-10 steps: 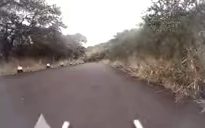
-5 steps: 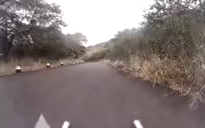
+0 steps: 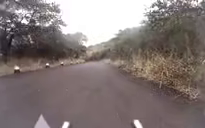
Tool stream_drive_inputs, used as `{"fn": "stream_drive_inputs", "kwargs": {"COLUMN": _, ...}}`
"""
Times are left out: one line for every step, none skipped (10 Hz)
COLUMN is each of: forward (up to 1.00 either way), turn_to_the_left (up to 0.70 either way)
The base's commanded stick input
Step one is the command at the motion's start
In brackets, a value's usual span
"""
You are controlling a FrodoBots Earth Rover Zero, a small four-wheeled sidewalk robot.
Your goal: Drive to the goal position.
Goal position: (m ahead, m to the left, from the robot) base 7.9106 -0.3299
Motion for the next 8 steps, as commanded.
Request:
{"fn": "stream_drive_inputs", "kwargs": {"forward": 0.50, "turn_to_the_left": 0.00}}
{"fn": "stream_drive_inputs", "kwargs": {"forward": 0.50, "turn_to_the_left": 0.00}}
{"fn": "stream_drive_inputs", "kwargs": {"forward": 0.50, "turn_to_the_left": 0.00}}
{"fn": "stream_drive_inputs", "kwargs": {"forward": 0.50, "turn_to_the_left": 0.00}}
{"fn": "stream_drive_inputs", "kwargs": {"forward": 0.50, "turn_to_the_left": 0.00}}
{"fn": "stream_drive_inputs", "kwargs": {"forward": 0.50, "turn_to_the_left": 0.00}}
{"fn": "stream_drive_inputs", "kwargs": {"forward": 0.50, "turn_to_the_left": 0.00}}
{"fn": "stream_drive_inputs", "kwargs": {"forward": 0.50, "turn_to_the_left": 0.00}}
